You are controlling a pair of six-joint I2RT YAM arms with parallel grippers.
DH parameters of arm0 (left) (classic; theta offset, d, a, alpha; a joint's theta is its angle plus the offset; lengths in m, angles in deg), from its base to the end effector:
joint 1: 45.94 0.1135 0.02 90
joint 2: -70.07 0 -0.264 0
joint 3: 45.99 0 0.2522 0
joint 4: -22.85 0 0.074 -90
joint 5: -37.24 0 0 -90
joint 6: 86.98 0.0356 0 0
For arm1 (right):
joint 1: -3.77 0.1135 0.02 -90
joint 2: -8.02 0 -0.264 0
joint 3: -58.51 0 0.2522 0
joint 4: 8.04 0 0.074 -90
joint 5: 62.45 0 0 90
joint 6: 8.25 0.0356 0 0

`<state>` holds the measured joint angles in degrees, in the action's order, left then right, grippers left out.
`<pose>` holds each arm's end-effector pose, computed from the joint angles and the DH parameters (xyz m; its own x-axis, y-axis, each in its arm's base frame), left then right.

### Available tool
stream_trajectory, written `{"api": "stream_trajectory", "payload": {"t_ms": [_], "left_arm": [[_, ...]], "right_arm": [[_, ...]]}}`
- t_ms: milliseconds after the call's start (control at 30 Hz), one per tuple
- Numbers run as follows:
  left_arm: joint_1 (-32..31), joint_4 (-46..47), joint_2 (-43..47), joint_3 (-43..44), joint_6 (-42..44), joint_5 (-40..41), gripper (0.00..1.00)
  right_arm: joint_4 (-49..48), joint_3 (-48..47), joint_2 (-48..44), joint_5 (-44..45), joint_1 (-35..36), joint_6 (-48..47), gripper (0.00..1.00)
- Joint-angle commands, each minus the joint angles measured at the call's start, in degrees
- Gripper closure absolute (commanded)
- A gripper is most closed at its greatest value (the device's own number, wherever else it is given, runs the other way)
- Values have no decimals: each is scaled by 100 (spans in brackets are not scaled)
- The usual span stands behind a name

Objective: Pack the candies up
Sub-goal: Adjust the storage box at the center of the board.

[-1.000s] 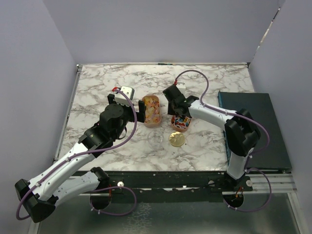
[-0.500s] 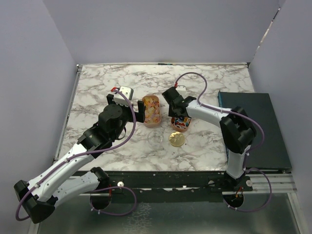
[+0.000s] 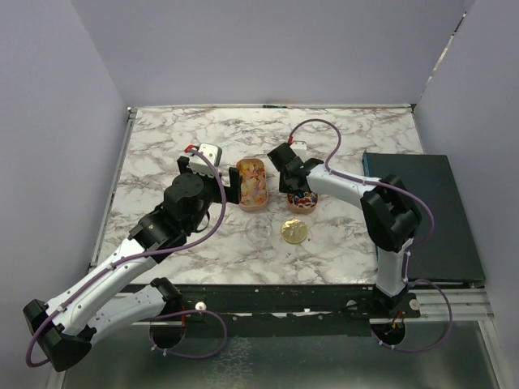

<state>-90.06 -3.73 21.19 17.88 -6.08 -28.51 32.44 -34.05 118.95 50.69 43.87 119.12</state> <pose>0.1497 -0.1248 0.3562 -0.1971 -0.0097 -0.9803 0.3187 0.9450 -0.0735 0.3218 0.2527 0.1893 -0.7854 0.0683 -0.6152 0.0502 0.9976 0.0467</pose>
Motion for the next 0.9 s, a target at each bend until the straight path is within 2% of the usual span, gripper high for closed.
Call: {"api": "stream_trajectory", "payload": {"t_ms": [0,667,867], "left_arm": [[0,-27,64,-57,45,41,1],[-1,-20,-79,-69,58,95,1],[-3,-27,-129,-73,50,134,1]], "right_arm": [[-18,-286,172,-86,-28,-282,99],[-127,-1304,914,-810,-11,-608,99],[-48,-1278,745,-725,-2,-604,70]]}}
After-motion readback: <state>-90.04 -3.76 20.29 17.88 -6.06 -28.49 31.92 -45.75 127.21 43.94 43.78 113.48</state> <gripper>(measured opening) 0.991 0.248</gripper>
